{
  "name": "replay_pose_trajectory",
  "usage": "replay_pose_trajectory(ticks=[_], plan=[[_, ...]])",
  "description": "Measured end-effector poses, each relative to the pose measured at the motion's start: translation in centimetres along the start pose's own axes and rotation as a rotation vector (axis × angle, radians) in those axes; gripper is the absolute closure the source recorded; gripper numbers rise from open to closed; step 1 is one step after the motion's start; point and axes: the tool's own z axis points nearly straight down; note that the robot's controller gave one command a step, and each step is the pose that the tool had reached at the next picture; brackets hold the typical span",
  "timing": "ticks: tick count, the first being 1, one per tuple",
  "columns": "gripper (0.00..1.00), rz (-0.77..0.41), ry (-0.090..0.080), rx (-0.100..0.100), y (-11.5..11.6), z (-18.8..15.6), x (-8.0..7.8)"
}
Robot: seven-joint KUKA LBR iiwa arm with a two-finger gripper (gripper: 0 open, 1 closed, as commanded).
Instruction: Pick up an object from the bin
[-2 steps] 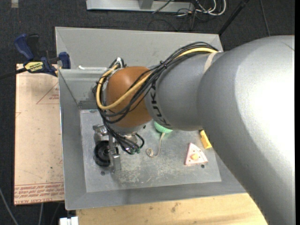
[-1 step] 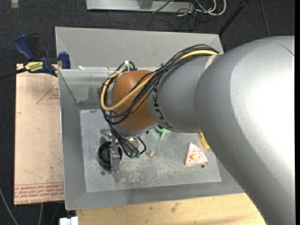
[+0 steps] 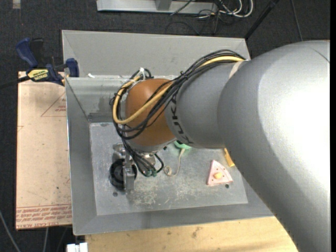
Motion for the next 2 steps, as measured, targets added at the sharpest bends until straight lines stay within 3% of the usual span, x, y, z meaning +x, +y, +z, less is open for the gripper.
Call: replay_pose_trajectory(ticks=[2], plan=[[1.00,0.000,0.009,0.002,-0.06,-1.05,0.24]])
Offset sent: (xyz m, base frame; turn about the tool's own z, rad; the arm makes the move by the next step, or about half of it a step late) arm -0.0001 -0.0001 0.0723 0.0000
